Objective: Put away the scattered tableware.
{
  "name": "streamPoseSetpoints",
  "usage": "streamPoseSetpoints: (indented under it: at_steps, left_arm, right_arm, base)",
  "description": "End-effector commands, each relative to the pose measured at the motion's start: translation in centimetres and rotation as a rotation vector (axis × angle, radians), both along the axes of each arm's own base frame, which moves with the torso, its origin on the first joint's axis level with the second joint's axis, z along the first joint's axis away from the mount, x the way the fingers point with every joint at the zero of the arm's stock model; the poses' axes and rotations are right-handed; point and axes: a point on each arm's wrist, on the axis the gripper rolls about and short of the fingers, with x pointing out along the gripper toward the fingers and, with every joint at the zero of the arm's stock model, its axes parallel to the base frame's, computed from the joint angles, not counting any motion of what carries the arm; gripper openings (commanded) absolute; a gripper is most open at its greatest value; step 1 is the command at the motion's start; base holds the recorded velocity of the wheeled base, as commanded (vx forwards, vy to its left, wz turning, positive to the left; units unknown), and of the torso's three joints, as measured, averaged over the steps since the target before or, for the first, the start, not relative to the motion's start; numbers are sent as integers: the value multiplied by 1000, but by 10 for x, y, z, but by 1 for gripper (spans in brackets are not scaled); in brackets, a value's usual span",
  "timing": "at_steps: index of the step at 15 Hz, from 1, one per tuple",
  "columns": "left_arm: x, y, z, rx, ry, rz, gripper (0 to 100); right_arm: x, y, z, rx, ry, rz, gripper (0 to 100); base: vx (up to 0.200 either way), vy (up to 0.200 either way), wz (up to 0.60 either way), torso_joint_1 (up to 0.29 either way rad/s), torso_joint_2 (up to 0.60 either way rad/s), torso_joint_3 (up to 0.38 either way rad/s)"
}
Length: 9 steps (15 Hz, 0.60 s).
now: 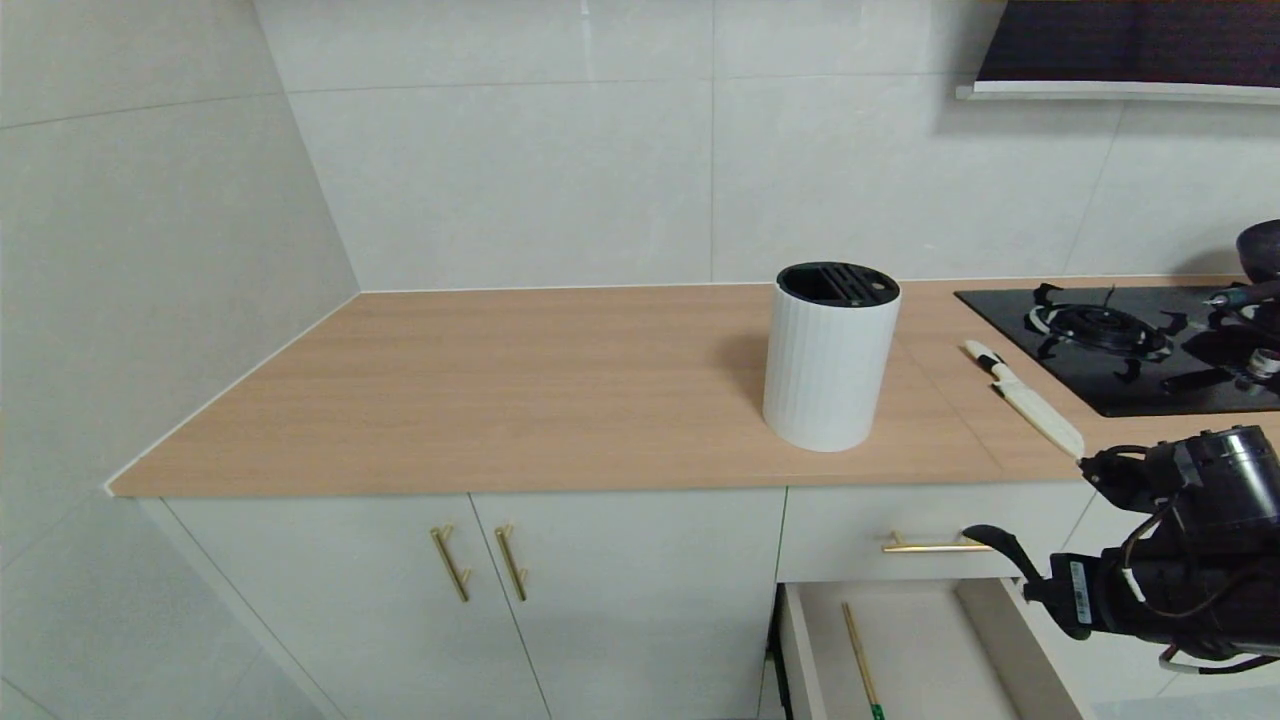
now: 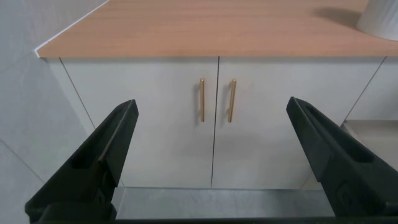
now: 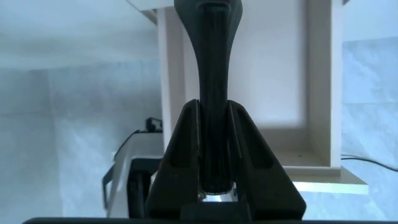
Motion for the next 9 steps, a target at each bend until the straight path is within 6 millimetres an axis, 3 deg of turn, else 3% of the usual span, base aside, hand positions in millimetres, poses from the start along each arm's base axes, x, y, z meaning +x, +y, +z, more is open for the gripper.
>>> streamPoseSetpoints:
  at_steps: [1,9]
  left_arm:
    - [0,0,0,0,0,1,100]
    - [0,0,0,0,0,1,100]
  right_arm:
    - [0,2,-13,-9,48,8,0]
    - [4,1,-34,-68,29,-35,0]
  base:
    - [0,0,0,0,0,0]
    - [0,0,0,-177,434,260]
